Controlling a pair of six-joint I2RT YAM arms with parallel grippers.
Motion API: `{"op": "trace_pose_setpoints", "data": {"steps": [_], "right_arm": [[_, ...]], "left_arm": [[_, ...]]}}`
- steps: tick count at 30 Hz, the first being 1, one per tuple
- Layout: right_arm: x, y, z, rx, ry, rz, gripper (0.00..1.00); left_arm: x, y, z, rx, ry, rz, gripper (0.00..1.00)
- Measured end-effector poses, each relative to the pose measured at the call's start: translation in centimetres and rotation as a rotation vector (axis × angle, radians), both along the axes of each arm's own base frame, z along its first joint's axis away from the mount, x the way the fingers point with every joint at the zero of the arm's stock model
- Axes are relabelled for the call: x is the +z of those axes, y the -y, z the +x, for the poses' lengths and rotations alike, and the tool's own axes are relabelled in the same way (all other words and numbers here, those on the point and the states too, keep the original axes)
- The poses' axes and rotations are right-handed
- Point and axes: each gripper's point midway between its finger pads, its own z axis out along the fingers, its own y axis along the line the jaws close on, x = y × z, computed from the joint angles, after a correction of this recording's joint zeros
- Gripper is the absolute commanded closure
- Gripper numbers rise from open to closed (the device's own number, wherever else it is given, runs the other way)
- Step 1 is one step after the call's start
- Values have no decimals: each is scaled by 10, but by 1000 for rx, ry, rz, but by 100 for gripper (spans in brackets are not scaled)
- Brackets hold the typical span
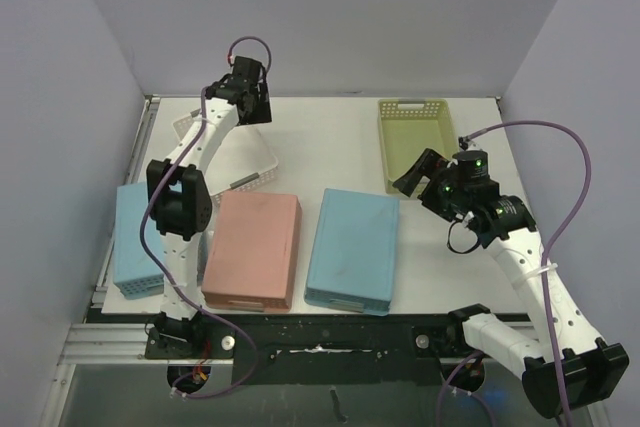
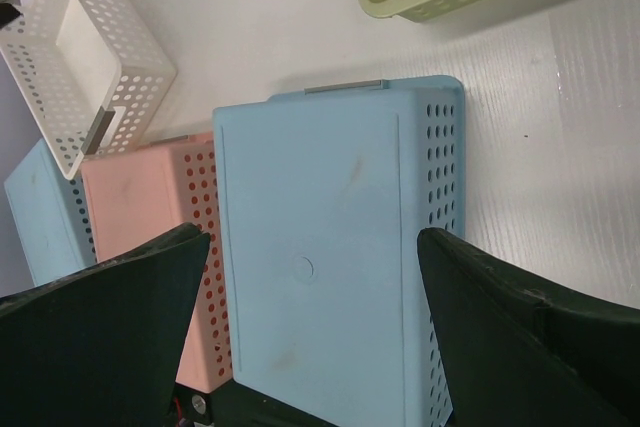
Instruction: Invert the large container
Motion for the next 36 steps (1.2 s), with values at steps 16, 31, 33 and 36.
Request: {"op": "trace_pose_setpoints", "data": {"steps": [16, 31, 33, 36], "right_arm": [[-11, -2, 4, 7, -37, -12, 11], [-11, -2, 4, 18, -31, -18, 11], [-6, -1, 3, 17, -15, -14, 11], [0, 1, -1, 11, 4, -9, 11]], "left_arm": [[-78, 22, -12, -21, -159, -231, 100], [14, 120, -20, -314, -60, -644, 100], [44, 140, -24, -375, -12, -785, 100], [81, 165, -39, -453, 54, -1028, 100]]}}
